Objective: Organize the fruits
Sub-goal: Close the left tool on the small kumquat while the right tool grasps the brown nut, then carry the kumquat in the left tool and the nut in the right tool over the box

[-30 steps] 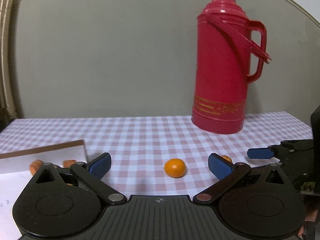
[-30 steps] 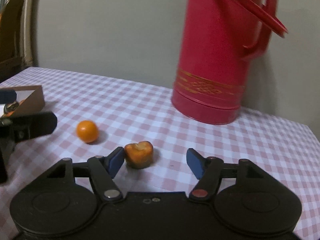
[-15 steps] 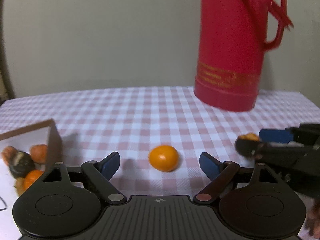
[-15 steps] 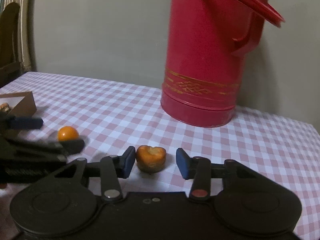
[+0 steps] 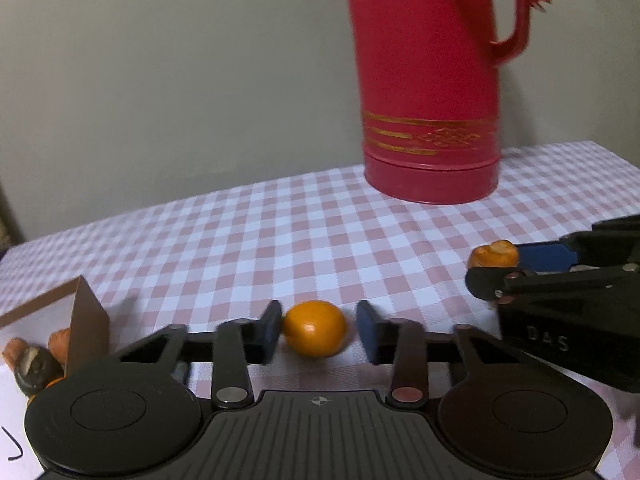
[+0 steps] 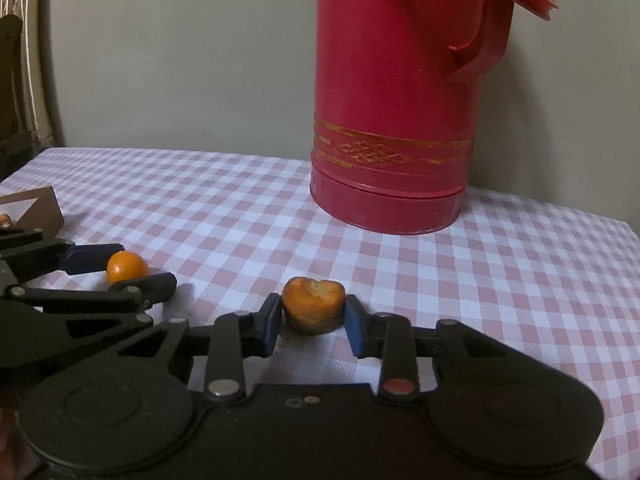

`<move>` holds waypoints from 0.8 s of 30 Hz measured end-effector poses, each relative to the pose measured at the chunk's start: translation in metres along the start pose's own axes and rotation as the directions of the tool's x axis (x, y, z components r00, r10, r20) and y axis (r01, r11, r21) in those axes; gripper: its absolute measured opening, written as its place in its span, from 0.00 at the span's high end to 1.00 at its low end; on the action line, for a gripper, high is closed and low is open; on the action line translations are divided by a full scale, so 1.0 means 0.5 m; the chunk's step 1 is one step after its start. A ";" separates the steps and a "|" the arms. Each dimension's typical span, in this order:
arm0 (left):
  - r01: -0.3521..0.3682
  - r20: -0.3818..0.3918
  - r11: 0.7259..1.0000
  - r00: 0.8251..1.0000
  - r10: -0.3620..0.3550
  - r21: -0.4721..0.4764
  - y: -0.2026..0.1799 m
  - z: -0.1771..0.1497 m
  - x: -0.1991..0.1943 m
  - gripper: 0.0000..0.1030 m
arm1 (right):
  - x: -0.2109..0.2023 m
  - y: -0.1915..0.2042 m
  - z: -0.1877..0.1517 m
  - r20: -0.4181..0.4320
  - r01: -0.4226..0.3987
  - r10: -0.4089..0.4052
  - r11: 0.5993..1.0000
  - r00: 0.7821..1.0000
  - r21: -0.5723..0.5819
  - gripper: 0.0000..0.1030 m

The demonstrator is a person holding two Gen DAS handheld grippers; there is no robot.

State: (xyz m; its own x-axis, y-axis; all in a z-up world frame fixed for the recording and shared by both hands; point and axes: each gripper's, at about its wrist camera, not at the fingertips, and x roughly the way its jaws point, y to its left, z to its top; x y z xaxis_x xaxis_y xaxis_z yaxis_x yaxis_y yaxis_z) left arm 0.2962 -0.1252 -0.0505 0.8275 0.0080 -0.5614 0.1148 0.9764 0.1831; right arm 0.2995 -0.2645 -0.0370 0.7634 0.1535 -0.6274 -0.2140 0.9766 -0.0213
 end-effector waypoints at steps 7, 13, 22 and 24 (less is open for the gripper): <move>0.006 0.035 1.000 0.999 -0.006 -0.009 -0.001 -0.006 -0.011 0.67 | -0.006 0.000 -0.003 0.001 0.008 -0.008 1.000 1.000 -0.007 0.76; 0.003 0.117 1.000 0.993 -0.001 -0.018 -0.007 -0.009 -0.038 0.67 | -0.008 -0.004 -0.003 0.007 0.009 -0.009 1.000 1.000 -0.007 0.76; 0.048 0.170 0.998 0.985 -0.039 -0.049 -0.009 -0.026 -0.082 0.67 | -0.052 -0.016 -0.012 0.044 0.043 -0.043 0.999 0.998 0.001 0.76; 0.048 0.185 0.998 0.982 -0.038 -0.049 -0.014 -0.033 -0.097 0.67 | -0.073 -0.014 -0.015 0.064 0.053 -0.053 0.999 0.997 -0.008 0.76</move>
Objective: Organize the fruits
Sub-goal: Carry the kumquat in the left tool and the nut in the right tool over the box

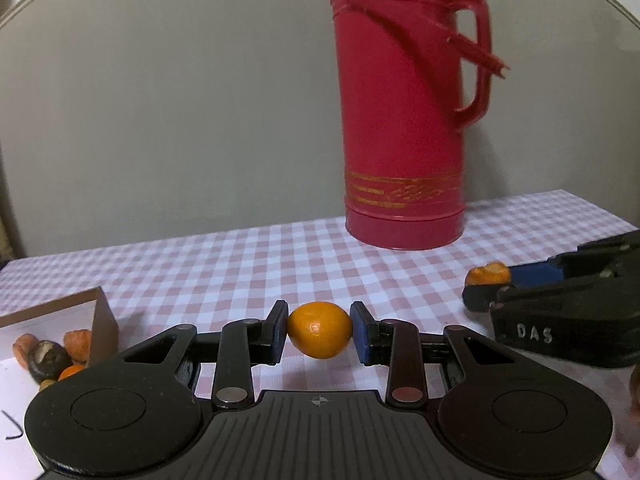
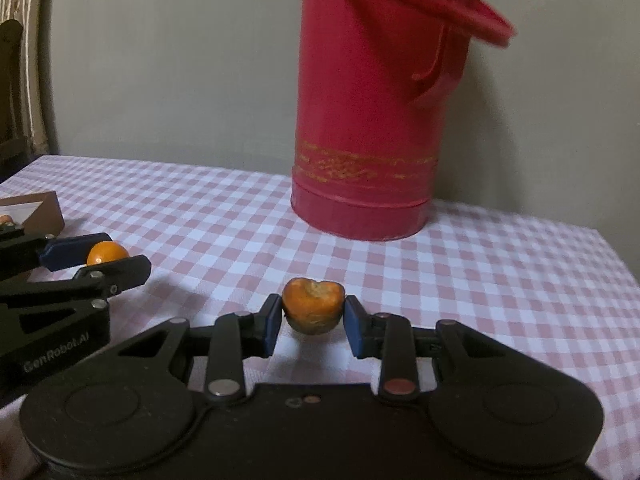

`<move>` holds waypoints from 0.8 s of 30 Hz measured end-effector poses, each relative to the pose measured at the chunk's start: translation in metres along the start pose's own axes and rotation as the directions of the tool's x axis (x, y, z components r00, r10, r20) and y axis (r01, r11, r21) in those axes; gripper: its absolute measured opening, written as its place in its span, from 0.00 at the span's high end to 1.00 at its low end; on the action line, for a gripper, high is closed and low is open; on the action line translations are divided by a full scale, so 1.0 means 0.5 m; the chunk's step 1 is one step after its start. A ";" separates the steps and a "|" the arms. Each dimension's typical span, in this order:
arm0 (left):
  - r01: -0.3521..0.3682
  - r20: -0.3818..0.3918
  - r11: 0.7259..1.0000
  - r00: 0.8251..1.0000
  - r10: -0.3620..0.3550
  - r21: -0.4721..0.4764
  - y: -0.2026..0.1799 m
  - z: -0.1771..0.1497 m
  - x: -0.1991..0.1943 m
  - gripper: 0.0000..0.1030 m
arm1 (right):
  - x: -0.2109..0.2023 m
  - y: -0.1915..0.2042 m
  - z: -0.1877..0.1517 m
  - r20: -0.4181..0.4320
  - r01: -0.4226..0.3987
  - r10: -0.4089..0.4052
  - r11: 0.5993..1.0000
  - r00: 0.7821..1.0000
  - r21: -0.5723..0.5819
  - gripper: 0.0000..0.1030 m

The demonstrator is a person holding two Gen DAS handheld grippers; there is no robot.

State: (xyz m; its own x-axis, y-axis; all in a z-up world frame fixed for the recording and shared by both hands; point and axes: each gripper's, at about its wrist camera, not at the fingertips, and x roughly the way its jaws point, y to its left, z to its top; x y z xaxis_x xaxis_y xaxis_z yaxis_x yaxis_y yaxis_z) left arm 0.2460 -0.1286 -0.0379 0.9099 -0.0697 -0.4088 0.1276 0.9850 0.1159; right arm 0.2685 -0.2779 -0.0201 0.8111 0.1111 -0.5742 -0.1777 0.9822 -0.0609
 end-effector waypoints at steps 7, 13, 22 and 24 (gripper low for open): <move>0.021 0.037 1.000 0.999 -0.021 -0.012 -0.003 -0.015 -0.075 0.67 | -0.074 0.007 -0.001 0.042 0.010 -0.010 1.000 0.999 -0.012 0.76; 0.047 0.069 0.999 0.997 -0.046 -0.006 -0.007 -0.016 -0.143 0.67 | -0.141 0.021 -0.014 0.062 0.017 -0.015 1.000 0.998 -0.026 0.76; 0.047 0.112 0.999 0.993 -0.047 0.005 0.035 -0.030 -0.259 0.67 | -0.253 0.059 -0.036 0.108 0.017 -0.016 1.000 0.994 -0.009 0.76; 0.044 0.112 0.999 0.993 -0.044 0.006 0.050 -0.040 -0.286 0.67 | -0.274 0.076 -0.042 0.116 0.014 -0.012 1.000 0.993 -0.010 0.76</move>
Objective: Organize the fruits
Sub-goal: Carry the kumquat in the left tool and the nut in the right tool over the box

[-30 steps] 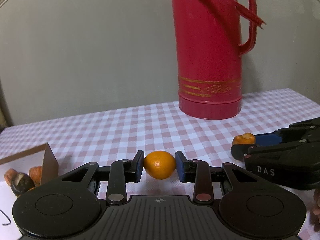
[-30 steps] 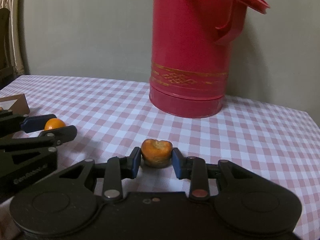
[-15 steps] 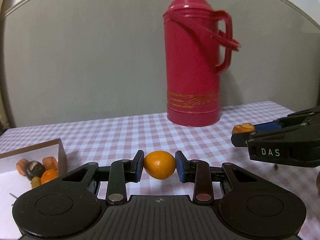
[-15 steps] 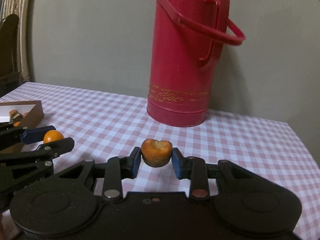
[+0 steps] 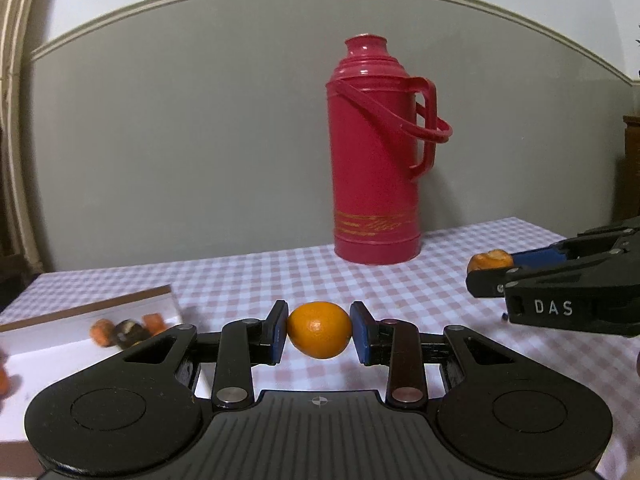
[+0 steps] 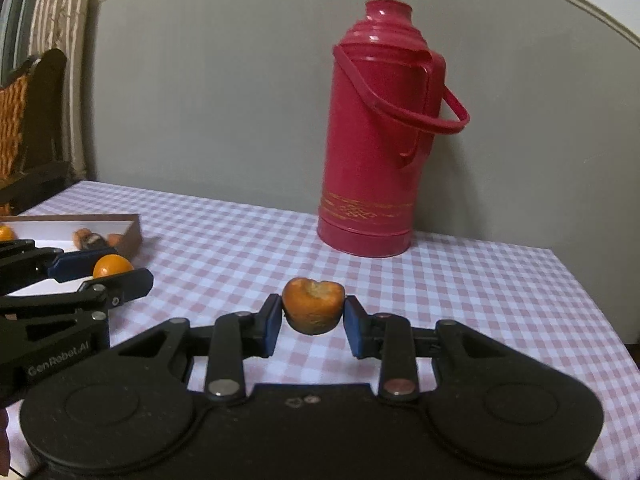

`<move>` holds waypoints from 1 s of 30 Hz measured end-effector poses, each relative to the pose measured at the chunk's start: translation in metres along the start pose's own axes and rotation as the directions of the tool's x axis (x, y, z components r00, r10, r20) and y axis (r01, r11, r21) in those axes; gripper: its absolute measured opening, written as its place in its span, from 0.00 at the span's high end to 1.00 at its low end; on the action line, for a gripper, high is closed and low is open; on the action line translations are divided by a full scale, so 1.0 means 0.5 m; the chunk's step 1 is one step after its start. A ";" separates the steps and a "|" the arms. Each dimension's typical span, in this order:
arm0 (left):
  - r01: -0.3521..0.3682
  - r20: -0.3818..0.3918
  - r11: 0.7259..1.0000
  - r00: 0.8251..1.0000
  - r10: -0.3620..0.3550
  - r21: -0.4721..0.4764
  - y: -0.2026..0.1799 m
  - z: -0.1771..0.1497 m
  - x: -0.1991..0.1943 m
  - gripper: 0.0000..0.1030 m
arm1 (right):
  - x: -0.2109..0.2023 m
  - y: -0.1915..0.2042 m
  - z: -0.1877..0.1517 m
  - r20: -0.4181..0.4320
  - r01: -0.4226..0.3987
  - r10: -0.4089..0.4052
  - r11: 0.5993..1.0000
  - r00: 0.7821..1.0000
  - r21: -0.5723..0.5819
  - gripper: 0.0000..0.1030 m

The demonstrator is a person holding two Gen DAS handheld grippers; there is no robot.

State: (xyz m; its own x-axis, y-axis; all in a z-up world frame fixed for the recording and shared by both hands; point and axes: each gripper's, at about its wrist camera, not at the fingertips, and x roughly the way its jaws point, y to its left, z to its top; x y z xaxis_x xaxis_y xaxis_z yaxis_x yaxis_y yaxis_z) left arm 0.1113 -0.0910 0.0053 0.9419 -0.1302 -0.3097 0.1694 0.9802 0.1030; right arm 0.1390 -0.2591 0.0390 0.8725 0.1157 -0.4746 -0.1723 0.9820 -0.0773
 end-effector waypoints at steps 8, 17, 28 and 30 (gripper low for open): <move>-0.056 0.021 0.998 0.998 0.056 0.005 0.062 -0.016 -0.090 0.67 | -0.074 0.098 0.008 0.045 -0.055 0.056 0.998 0.997 -0.029 0.76; -0.168 0.026 0.986 0.985 0.168 -0.025 0.174 -0.028 -0.164 0.67 | -0.101 0.229 0.024 0.060 -0.158 0.164 0.983 0.985 -0.092 0.76; -0.288 0.028 0.955 0.957 0.290 -0.067 0.302 -0.045 -0.224 0.67 | -0.102 0.363 0.033 0.065 -0.261 0.276 0.949 0.959 -0.177 0.76; -0.309 0.029 0.948 0.950 0.312 -0.077 0.322 -0.047 -0.230 0.67 | -0.102 0.384 0.034 0.065 -0.278 0.294 0.942 0.954 -0.187 0.76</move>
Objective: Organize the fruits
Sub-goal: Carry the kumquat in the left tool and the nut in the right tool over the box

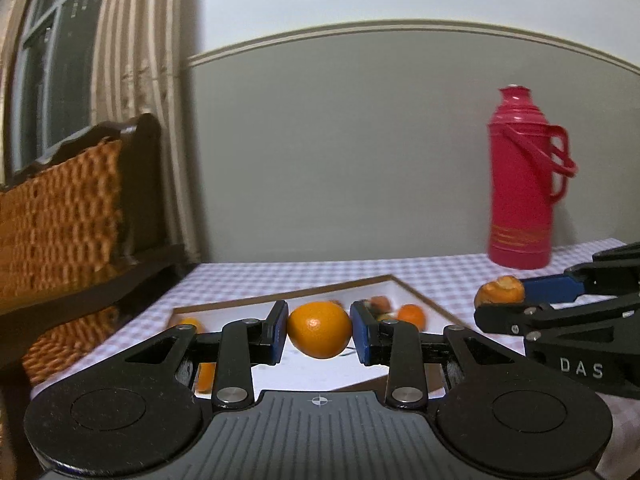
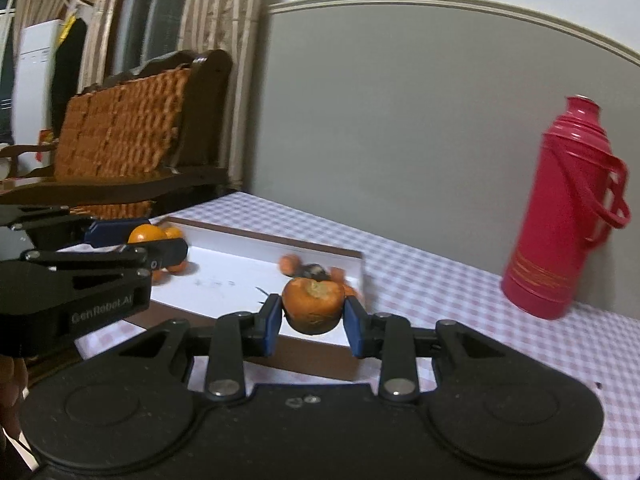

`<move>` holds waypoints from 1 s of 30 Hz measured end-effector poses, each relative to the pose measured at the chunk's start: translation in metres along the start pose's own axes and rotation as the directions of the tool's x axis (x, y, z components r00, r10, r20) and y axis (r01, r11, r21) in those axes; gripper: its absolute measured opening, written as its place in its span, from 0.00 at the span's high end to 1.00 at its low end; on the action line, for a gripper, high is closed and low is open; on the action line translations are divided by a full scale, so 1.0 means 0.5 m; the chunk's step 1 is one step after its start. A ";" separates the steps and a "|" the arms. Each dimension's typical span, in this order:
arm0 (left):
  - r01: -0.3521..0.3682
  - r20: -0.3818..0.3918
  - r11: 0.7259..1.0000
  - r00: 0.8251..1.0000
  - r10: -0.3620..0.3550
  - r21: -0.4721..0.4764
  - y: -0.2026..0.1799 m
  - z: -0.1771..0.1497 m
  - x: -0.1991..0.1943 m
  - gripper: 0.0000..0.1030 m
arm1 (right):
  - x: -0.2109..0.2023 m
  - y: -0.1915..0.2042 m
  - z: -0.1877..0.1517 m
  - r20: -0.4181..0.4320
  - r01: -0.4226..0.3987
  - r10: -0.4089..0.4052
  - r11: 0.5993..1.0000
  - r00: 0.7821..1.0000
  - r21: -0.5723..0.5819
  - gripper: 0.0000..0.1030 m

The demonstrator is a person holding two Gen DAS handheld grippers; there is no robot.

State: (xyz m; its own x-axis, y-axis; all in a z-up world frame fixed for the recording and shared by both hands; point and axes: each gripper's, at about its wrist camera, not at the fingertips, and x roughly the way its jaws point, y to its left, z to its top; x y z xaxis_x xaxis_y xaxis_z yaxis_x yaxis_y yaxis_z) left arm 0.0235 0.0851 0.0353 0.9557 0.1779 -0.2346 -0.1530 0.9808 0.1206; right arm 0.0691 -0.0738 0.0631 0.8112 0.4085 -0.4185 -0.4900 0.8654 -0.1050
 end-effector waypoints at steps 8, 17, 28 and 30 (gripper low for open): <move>-0.072 0.007 0.997 0.997 0.072 -0.029 0.075 -0.005 -0.010 0.67 | 0.017 0.072 0.025 0.015 -0.076 0.077 0.995 0.997 -0.059 0.76; -0.138 0.012 0.987 0.990 0.139 -0.083 0.152 0.018 0.028 0.67 | 0.054 0.102 0.072 0.054 -0.070 0.077 0.992 0.996 -0.108 0.76; -0.152 0.006 0.984 0.988 0.153 -0.096 0.174 0.037 0.118 0.67 | 0.138 0.043 0.112 0.073 -0.026 0.029 0.999 0.997 -0.036 0.76; -0.152 0.002 0.984 0.988 0.153 -0.094 0.173 0.039 0.131 0.67 | 0.153 0.033 0.116 0.071 -0.019 0.020 1.000 0.997 -0.022 0.76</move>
State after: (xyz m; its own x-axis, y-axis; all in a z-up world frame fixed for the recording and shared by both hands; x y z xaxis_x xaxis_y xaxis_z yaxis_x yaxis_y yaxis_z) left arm 0.0776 0.1803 0.0490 0.9214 0.3256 -0.2120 -0.3194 0.9455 0.0637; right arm 0.1416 -0.0117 0.0818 0.8218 0.4456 -0.3551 -0.5121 0.8509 -0.1174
